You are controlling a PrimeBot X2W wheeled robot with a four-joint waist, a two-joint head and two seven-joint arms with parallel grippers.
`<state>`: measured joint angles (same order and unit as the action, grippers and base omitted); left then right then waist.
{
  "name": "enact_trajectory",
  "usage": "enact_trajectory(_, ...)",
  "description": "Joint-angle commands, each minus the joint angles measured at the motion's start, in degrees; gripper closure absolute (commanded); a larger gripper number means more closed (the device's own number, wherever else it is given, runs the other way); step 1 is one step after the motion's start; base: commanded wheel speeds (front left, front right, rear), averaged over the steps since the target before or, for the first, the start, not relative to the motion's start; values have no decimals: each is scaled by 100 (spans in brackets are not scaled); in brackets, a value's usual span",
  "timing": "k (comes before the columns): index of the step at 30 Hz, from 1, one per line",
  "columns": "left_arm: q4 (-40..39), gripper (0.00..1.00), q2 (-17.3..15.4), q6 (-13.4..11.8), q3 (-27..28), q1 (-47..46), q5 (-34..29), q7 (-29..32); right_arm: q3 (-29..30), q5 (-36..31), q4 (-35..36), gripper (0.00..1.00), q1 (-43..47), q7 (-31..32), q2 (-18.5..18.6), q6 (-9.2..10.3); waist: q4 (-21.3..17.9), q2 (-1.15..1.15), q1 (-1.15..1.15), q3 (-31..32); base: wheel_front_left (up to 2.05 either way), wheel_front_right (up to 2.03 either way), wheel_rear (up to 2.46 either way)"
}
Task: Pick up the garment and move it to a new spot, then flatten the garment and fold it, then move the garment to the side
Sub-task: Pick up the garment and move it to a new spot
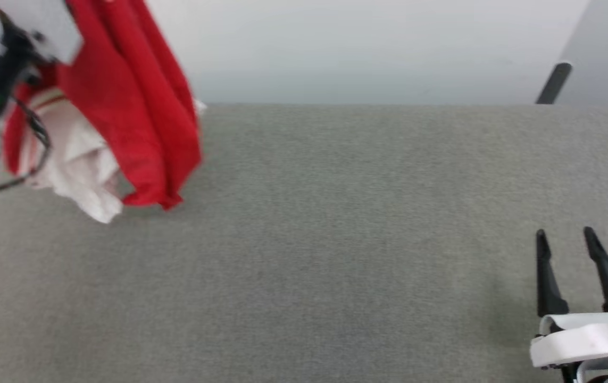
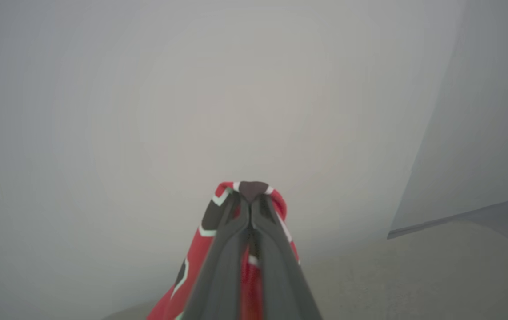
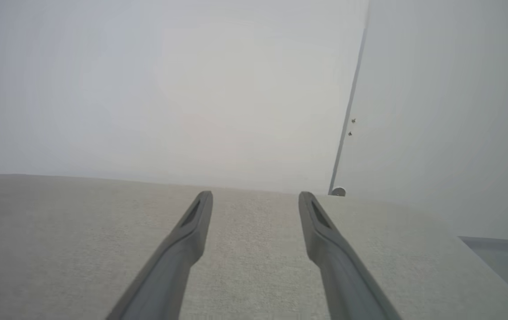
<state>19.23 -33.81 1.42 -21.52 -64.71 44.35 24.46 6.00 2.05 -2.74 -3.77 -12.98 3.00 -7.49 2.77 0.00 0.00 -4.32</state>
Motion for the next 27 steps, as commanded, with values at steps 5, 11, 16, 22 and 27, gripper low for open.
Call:
enact_trajectory(5,-1280,100,165,-484,-131,549,139,412,340,-107,-88,0,37,-78,-16,0,-479,0,0,-148,0,0,0)
enact_trajectory(11,-2238,100,389,-893,-458,1030,161,781,434,16,-239,0,-57,-147,-18,0,-844,0,0,-288,0,0,0)
enact_trajectory(16,-2633,100,492,-994,-789,1471,188,974,365,165,-400,0,-147,-196,-21,0,-1115,0,0,-432,0,0,0)
enact_trajectory(22,-2646,100,473,-895,-1179,2059,187,1054,280,293,-571,0,-194,-221,-18,0,-1330,0,0,-598,0,0,0)
enact_trajectory(27,-2378,100,426,-746,-1395,2389,241,1063,215,368,-621,0,-267,-227,-18,0,-1395,0,0,-665,0,0,0)
